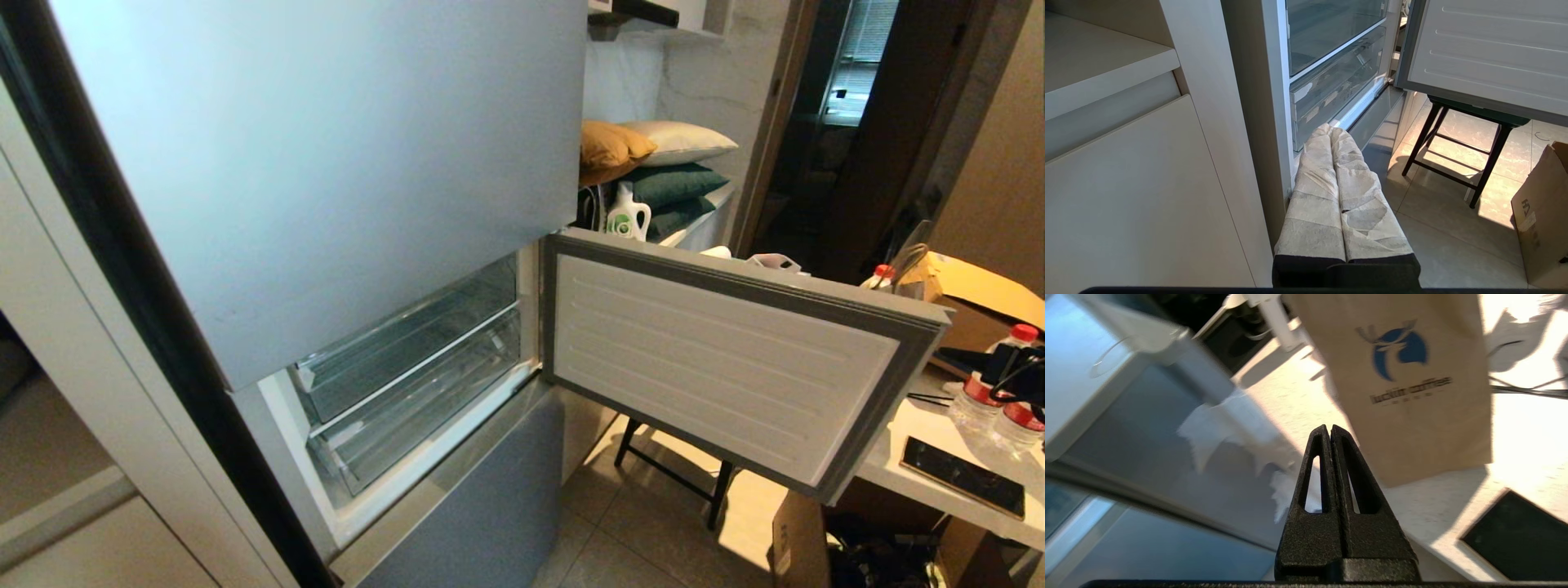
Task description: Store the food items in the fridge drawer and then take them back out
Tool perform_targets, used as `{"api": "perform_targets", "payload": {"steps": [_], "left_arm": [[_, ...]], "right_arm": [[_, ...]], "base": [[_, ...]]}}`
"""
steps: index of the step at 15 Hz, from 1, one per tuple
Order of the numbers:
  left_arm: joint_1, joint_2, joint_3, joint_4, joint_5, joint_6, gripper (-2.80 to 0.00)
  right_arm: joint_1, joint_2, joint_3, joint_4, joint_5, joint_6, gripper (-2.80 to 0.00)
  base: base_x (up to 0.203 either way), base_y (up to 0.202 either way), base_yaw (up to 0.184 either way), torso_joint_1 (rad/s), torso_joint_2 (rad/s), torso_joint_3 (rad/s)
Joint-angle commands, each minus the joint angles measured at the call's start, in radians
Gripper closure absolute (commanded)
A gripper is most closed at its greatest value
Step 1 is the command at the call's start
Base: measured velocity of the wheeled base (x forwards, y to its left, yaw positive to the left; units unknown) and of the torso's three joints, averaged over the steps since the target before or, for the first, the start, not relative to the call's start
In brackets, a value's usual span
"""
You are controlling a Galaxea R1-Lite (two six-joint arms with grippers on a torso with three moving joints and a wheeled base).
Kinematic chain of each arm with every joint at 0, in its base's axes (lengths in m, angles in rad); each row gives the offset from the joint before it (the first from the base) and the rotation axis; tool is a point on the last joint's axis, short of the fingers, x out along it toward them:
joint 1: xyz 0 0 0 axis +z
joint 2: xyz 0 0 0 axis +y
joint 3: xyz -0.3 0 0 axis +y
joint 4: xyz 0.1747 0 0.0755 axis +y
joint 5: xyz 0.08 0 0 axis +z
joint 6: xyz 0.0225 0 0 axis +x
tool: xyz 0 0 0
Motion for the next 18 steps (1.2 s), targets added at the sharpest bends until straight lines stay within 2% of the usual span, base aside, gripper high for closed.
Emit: {"api": "perform_targets", "payload": {"steps": [1,10,12,13,14,17,18], "left_arm": [[0.0,0.001,0.011,0.0,0.0,0.0,0.0],[0.0,0.001,0.011,0.0,0.0,0.0,0.0],[0.0,0.001,0.011,0.0,0.0,0.0,0.0],[0.0,0.001,0.011,0.0,0.0,0.0,0.0],[0.0,0.001,0.011,0.0,0.0,0.0,0.0],[0.0,0.001,0.011,0.0,0.0,0.0,0.0],[0.0,0.001,0.011,0.0,0.0,0.0,0.0]], "right_arm": [[-0.002,-0.002,0.005,-0.004,0.019,0.001,0.0],[-0.002,-0.065,0.107,-0.006,0.143,-0.001,0.0],[-0.012,-0.093,0.131,-0.008,0.131,-0.006,0.0],[-0.018,-0.104,0.14,-0.012,0.102,-0.009,0.0],[-0.019,-0.109,0.145,-0.019,0.022,-0.012,0.0],[0.005,-0.109,0.145,-0.068,-0.306,-0.057,0.0],[0.021,-0.103,0.142,-0.1,-0.378,-0.07,0.0]], "base": [[0.0,0.0,0.0,0.0,0.0,0.0],[0.0,0.0,0.0,0.0,0.0,0.0],[0.0,0.0,0.0,0.0,0.0,0.0],[0.0,0.0,0.0,0.0,0.0,0.0],[0.0,0.0,0.0,0.0,0.0,0.0],[0.0,0.0,0.0,0.0,0.0,0.0],[0.0,0.0,0.0,0.0,0.0,0.0]]}}
